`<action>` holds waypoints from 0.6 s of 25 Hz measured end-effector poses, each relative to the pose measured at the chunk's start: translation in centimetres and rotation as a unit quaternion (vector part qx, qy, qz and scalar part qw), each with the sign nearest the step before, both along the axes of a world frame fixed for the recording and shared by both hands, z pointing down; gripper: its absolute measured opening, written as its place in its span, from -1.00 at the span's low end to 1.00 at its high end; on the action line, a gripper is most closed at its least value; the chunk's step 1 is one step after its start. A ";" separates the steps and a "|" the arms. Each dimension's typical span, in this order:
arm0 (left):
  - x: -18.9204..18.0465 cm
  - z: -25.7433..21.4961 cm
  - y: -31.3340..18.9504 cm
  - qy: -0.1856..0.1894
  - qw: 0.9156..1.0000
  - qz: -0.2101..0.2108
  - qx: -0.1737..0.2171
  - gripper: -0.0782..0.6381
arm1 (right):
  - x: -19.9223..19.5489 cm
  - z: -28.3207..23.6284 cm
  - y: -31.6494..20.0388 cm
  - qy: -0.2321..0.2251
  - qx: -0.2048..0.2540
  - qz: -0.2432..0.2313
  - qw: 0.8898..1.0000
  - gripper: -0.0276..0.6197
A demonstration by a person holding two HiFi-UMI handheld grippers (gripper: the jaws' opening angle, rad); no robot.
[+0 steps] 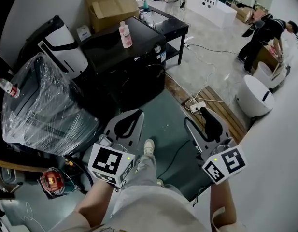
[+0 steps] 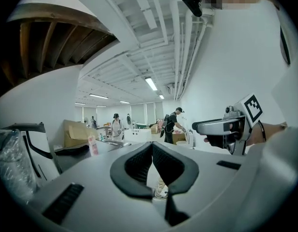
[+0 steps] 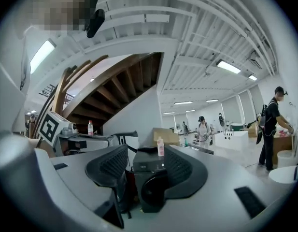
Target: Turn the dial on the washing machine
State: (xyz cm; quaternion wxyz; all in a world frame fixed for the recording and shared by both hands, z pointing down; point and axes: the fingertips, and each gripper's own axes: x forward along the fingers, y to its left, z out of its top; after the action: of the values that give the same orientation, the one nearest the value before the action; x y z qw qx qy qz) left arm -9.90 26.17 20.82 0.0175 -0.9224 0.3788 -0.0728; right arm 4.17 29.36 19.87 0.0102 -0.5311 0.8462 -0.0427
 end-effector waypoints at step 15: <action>-0.4 4.0 -20.4 -0.021 0.999 0.010 -0.045 -0.73 | 0.3 4.8 -21.7 -0.011 -0.061 0.005 0.998 -0.16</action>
State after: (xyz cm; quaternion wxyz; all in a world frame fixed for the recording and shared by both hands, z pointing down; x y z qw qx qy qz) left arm -10.32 5.73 24.83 -0.0152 -0.9243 0.3653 -0.1093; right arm 4.51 7.69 24.70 -0.0127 -0.5347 0.8391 -0.0995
